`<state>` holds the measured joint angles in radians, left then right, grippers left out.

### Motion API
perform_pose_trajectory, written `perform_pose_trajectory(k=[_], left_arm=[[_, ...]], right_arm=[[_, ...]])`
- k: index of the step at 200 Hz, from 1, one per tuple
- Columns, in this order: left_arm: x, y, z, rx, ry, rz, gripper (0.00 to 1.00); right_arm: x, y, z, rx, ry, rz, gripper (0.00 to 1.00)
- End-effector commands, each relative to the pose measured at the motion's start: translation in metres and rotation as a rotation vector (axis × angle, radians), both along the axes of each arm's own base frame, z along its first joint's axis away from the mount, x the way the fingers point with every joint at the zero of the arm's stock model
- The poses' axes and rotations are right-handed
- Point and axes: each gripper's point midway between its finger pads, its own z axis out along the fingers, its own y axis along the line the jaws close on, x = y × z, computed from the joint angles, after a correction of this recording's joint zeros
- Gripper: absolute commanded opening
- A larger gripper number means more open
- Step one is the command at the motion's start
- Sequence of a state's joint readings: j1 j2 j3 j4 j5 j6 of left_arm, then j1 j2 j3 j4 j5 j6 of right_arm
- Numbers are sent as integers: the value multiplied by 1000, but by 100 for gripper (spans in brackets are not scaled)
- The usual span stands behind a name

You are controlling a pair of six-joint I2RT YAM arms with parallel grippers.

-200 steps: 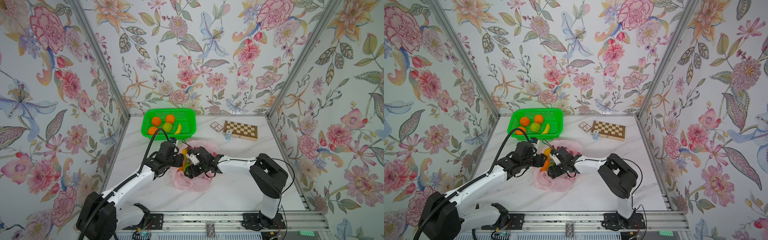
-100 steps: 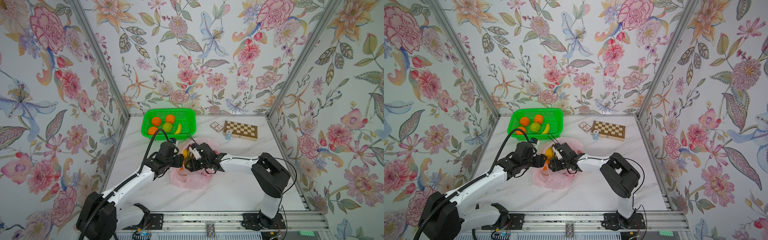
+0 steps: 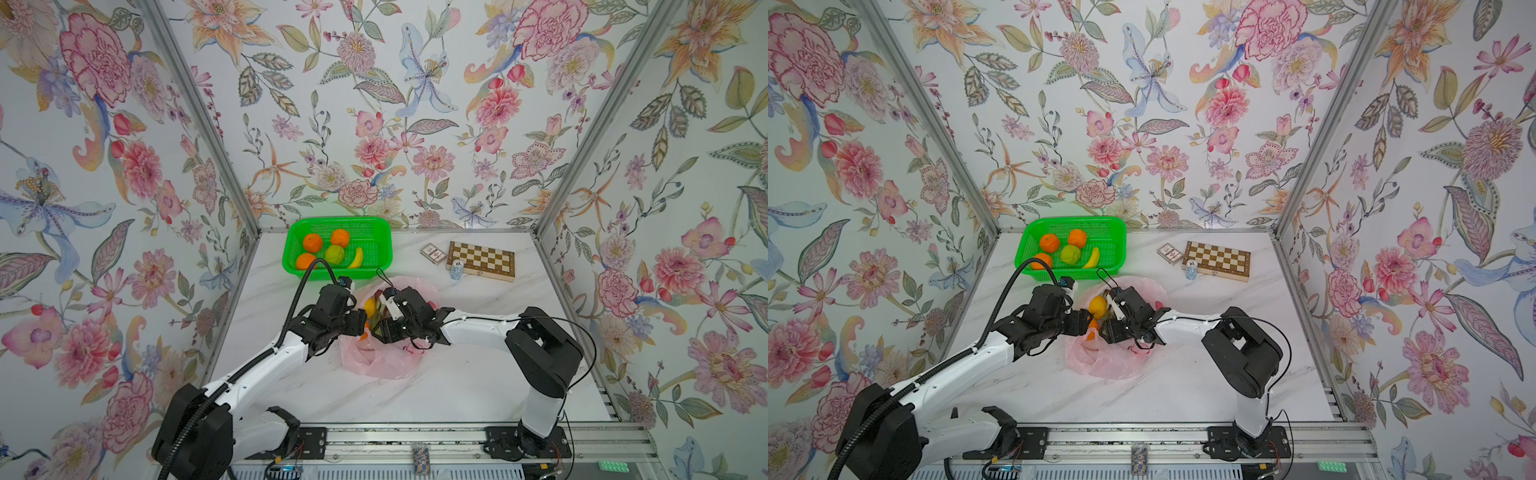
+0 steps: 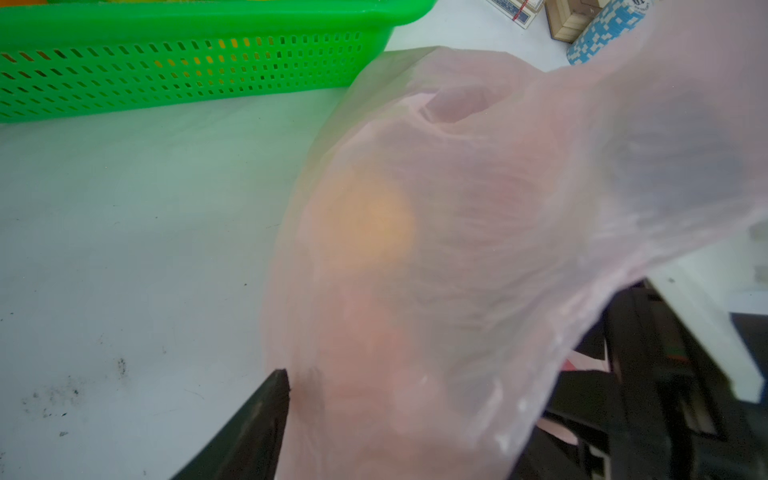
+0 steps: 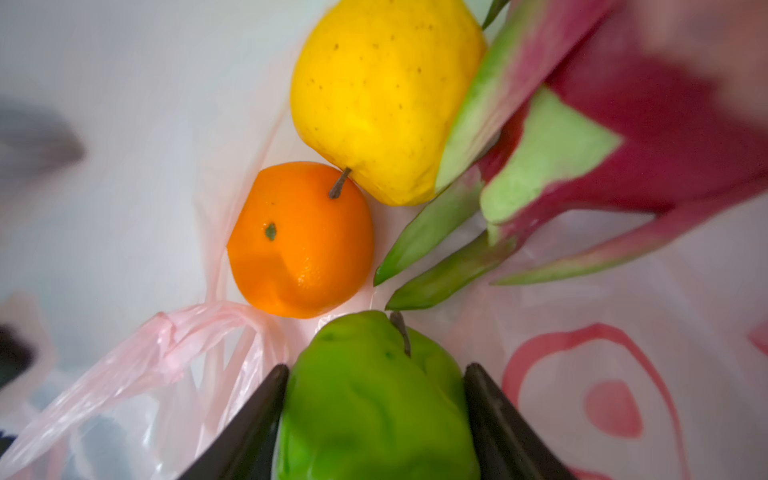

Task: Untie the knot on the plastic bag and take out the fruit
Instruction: 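Hold the bag edge with the left gripper while the right grasps the bright green fruit, then lift the bright green fruit out with the right gripper toward the left gripper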

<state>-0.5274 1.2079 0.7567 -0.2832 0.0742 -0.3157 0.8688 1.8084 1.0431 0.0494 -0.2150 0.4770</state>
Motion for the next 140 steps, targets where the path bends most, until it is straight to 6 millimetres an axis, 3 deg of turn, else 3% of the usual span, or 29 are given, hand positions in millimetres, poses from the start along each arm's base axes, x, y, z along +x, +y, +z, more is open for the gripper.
perform_pose_trajectory(k=[1,40,102,140], left_arm=[[-2,4,-1,-7,-2,10,71],[-1,1,2,-27,-9,2,69],[-1,3,17,-31,-65,-4,67],[2,-1,53,-47,-205,-71,71]], right_arm=[[12,-6,37,96,-90,-69,55],[23,-20,52,163,-115,-151,53],[28,-35,109,422,-96,-240,53],[24,-44,134,568,-92,-233,53]])
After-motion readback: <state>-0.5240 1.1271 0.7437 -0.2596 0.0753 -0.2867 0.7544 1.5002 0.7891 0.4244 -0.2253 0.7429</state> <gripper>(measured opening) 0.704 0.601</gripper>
